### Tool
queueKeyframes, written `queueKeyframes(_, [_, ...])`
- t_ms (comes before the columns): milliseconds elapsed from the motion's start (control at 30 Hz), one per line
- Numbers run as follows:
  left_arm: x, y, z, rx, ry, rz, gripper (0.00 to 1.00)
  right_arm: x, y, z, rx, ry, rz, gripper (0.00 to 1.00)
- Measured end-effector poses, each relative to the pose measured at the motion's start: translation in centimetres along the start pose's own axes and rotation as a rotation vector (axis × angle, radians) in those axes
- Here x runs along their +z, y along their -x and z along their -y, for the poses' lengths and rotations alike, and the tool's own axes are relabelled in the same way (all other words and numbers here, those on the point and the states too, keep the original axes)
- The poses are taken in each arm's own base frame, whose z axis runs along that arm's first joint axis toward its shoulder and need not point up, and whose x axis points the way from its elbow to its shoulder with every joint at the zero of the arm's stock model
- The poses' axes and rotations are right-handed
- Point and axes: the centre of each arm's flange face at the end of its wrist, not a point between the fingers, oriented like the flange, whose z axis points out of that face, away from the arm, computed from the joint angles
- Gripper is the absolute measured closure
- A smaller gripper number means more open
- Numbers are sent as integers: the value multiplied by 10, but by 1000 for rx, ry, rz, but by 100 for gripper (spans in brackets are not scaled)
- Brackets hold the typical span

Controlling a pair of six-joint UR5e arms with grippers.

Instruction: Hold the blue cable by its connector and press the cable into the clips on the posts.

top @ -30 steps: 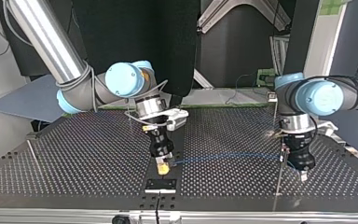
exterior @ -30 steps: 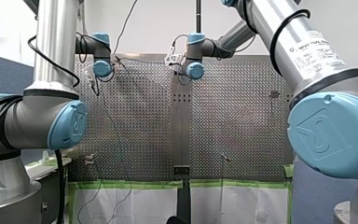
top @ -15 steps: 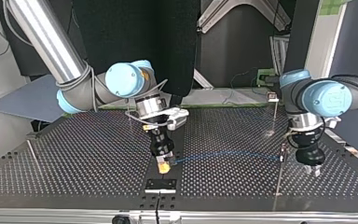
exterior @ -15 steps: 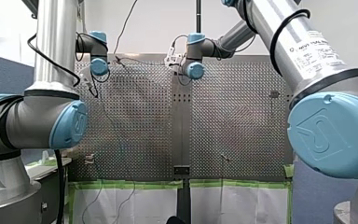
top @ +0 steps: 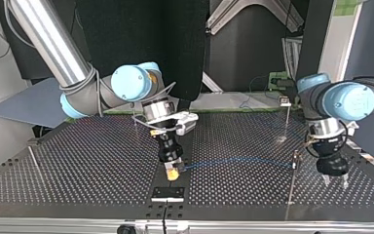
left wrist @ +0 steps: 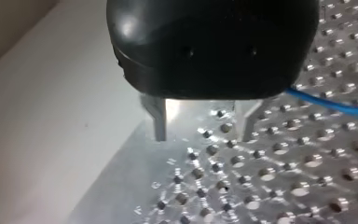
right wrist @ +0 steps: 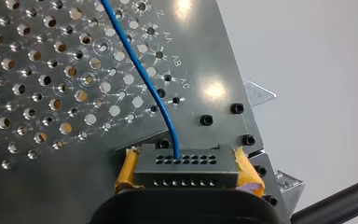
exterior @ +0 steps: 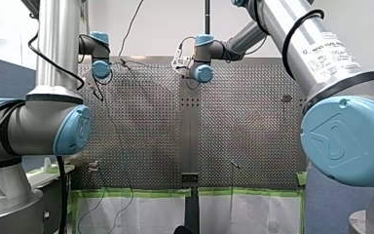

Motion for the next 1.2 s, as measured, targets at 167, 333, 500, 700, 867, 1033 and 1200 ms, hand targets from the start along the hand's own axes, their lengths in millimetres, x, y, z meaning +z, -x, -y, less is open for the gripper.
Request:
queueKeyframes(167, [3, 2, -1, 16, -33, -11, 2, 0, 0, 0, 1, 1, 2, 100])
queueKeyframes(333, [-1, -5, 2, 58, -54, -68, 2, -1, 1, 1, 2, 0, 5, 100])
queueKeyframes(500, [-8, -13, 6, 106, -75, -137, 2, -1, 1, 1, 2, 1, 9, 100])
queueKeyframes(700, [-17, -22, 12, 154, -104, -208, 2, -1, 1, 1, 2, 2, 11, 100])
queueKeyframes(867, [-26, -23, 14, 194, -100, -244, 2, -2, 2, 0, 0, 3, 14, 100])
queueKeyframes(1033, [-43, -18, 13, 242, -75, -269, 2, -2, 2, 1, 0, 3, 14, 100])
queueKeyframes(1200, [-64, -11, 15, 288, -66, -301, 2, -2, 2, 1, 0, 2, 14, 100])
